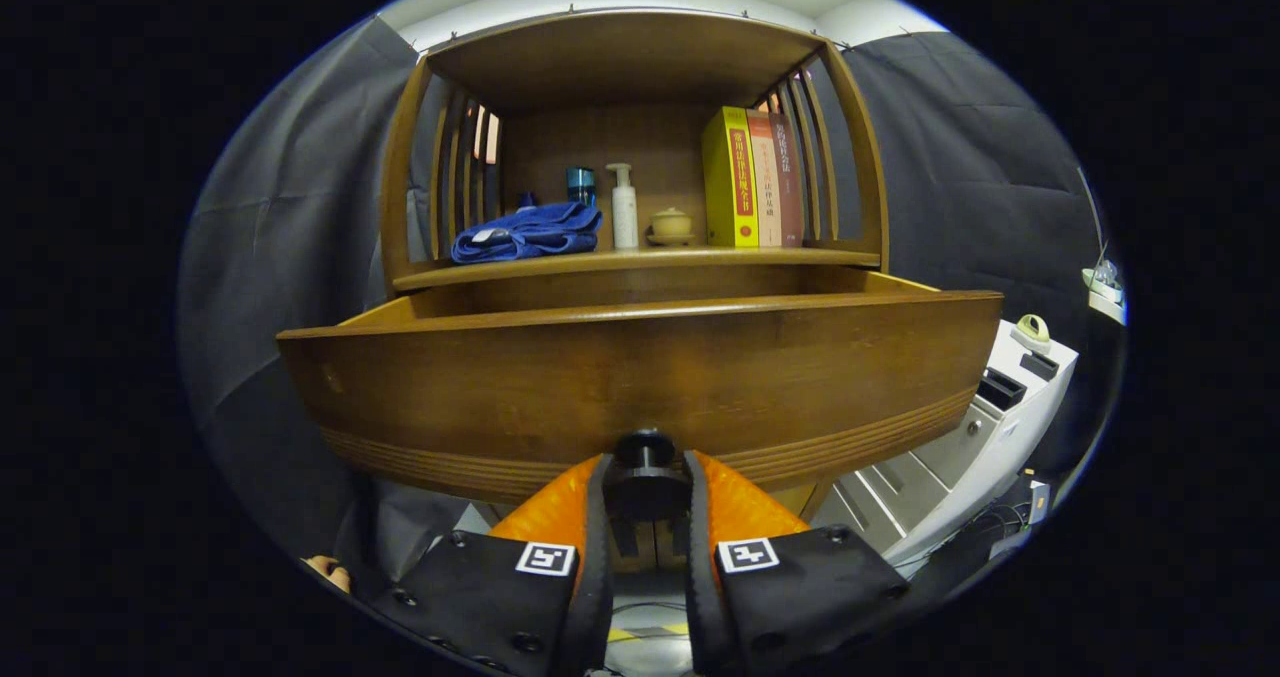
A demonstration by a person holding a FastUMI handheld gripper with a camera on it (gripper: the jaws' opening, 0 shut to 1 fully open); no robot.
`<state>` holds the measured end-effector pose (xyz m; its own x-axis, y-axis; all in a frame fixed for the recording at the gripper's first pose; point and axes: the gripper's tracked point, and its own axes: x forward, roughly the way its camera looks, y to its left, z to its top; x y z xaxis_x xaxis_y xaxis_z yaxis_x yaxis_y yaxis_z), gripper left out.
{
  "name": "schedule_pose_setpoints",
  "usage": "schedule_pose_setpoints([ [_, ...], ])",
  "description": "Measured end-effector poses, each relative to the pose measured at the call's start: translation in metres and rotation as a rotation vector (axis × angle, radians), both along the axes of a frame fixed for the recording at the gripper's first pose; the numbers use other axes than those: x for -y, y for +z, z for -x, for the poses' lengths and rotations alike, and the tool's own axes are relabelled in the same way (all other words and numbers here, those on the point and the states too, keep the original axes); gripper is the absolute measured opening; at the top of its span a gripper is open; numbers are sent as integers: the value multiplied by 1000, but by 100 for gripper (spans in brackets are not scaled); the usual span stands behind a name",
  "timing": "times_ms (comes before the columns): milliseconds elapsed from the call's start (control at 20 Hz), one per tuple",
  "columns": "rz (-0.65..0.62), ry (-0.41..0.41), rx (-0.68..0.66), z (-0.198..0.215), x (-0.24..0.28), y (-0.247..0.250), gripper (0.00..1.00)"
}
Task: Pull open the drawer, take out the items inside it, and place them on the countertop above the cabinet.
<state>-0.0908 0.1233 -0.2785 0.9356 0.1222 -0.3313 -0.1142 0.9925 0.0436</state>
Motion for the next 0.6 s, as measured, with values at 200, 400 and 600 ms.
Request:
schedule_pose_setpoints([
  [200, 5, 0, -8, 20, 3, -3, 39],
  [400, 16, 3, -3, 32, 6, -2, 39],
  [600, -2, -10, -49, 34, 7, -3, 39],
])
